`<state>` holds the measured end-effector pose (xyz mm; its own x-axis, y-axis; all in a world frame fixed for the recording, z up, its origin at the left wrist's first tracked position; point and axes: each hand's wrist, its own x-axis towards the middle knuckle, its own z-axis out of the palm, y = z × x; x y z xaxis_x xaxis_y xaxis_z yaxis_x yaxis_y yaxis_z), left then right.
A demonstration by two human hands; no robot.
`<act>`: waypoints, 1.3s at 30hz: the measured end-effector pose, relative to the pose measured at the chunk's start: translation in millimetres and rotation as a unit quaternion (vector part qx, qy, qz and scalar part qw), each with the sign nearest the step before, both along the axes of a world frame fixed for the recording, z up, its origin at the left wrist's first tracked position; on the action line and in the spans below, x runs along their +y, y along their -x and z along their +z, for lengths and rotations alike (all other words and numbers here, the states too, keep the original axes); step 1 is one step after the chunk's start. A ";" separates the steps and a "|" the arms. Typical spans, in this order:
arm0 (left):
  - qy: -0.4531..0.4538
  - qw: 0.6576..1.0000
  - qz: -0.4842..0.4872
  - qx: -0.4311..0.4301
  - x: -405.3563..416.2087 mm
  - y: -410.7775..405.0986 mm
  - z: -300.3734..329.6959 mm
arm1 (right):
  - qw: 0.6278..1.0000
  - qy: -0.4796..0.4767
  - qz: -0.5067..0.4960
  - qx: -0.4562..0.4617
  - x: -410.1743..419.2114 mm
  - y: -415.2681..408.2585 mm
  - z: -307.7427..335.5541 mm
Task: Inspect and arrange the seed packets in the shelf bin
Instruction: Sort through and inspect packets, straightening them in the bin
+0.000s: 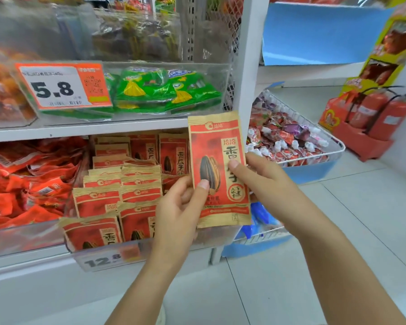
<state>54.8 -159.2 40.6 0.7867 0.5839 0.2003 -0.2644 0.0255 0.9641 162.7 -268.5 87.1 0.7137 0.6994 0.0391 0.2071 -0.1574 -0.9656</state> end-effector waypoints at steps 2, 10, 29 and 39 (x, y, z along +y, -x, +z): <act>-0.003 1.000 -0.011 0.005 1.6 -4.5 8.4 | 0.999 -0.034 -0.010 0.016 2.0 -0.1 1.7; -0.152 0.988 -0.015 0.033 20.1 -37.8 26.3 | 0.973 -0.159 -0.077 0.146 6.6 -11.1 0.8; -0.063 0.997 0.053 -0.003 14.0 -33.2 -3.7 | 0.942 -0.192 -0.070 0.266 28.6 -13.7 -6.1; -0.056 0.998 0.026 0.003 36.2 -33.7 6.8 | 0.939 -0.216 -0.024 0.268 28.5 -13.2 -2.6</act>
<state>88.5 -122.9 47.4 0.7570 0.5987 0.2617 -0.2570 -0.0953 0.9617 175.9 -240.0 84.6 0.7414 0.6682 -0.0621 -0.3239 0.2752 -0.9052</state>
